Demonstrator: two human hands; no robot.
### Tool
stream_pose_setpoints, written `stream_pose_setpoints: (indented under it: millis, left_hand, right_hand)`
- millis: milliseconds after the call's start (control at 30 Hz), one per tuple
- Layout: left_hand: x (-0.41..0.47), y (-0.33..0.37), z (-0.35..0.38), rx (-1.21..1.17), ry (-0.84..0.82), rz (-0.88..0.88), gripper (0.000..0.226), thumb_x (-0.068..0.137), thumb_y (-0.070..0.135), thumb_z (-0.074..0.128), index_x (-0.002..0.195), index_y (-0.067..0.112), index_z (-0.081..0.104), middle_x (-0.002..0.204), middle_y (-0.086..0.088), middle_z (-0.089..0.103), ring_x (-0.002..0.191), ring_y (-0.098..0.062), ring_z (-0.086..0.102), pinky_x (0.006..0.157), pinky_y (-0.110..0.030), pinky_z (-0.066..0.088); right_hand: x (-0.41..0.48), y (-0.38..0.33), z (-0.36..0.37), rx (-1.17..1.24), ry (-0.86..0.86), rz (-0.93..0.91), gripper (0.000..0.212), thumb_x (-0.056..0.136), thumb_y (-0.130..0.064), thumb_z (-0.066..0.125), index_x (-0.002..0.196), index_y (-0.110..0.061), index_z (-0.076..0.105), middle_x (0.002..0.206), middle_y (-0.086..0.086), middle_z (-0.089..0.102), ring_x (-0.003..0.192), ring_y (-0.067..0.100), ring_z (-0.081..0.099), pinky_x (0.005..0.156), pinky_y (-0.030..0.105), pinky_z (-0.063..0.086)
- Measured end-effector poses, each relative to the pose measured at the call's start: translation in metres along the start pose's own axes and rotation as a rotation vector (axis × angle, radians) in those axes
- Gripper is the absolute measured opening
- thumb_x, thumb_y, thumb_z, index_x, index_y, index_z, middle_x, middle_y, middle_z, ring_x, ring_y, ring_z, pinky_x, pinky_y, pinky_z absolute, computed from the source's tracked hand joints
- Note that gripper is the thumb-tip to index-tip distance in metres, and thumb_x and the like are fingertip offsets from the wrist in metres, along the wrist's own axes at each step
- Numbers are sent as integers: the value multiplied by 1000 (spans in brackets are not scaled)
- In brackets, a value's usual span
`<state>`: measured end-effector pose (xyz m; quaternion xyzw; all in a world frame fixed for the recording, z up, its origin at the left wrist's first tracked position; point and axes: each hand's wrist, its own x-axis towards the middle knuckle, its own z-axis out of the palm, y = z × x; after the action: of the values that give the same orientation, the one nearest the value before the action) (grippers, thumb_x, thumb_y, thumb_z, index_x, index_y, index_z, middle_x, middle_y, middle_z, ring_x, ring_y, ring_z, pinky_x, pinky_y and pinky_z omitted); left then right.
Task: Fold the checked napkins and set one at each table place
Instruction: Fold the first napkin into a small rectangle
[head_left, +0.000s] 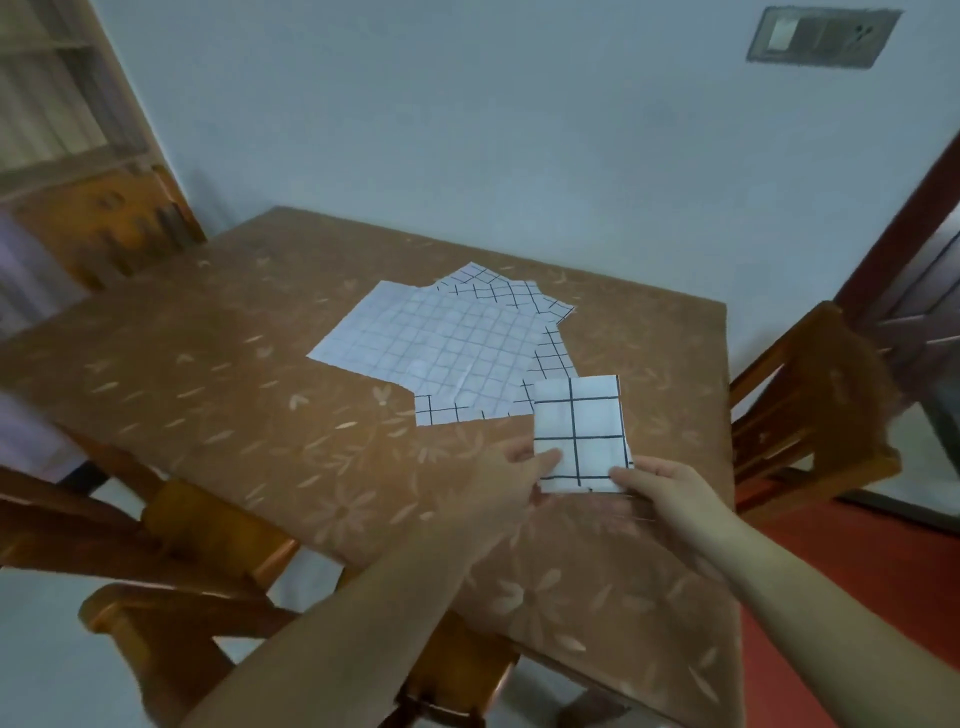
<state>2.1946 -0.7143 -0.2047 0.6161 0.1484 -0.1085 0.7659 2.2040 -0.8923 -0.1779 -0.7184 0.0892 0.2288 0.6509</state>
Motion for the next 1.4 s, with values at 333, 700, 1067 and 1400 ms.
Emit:
stream_pose_setpoints:
  millis: [333, 700, 1067, 1400]
  left_hand:
    - [20, -26, 86, 140, -61, -78, 21, 97, 16, 58, 118, 14, 59, 90, -9, 74, 66, -20, 69, 71, -34, 55]
    - [80, -44, 276, 76, 152, -112, 18, 98, 16, 56, 114, 22, 63, 85, 2, 76, 70, -11, 70, 73, -28, 53]
    - [176, -66, 320, -46, 349, -219, 27, 98, 20, 56, 125, 22, 58, 104, 0, 68, 75, -12, 66, 69, -26, 55]
    - [278, -71, 343, -251, 534, -235, 24, 95, 14, 61, 119, 8, 55, 78, -6, 66, 69, -14, 62, 69, -26, 55]
  right_hand:
    - [42, 13, -102, -189, -56, -50, 14, 96, -7, 56, 100, 1, 68, 91, 23, 73, 78, 35, 71, 82, 50, 57]
    - [105, -7, -296, -299, -166, -11, 14, 97, -10, 54, 98, -15, 67, 80, 10, 71, 62, 16, 66, 62, 29, 54]
    - [214, -36, -339, -447, -217, 7, 18, 97, -11, 53, 108, -9, 67, 83, 6, 72, 66, 14, 66, 62, 24, 53]
    - [327, -55, -360, -619, -246, 37, 16, 97, -9, 55, 111, -4, 63, 89, 15, 69, 59, 14, 62, 44, 16, 46]
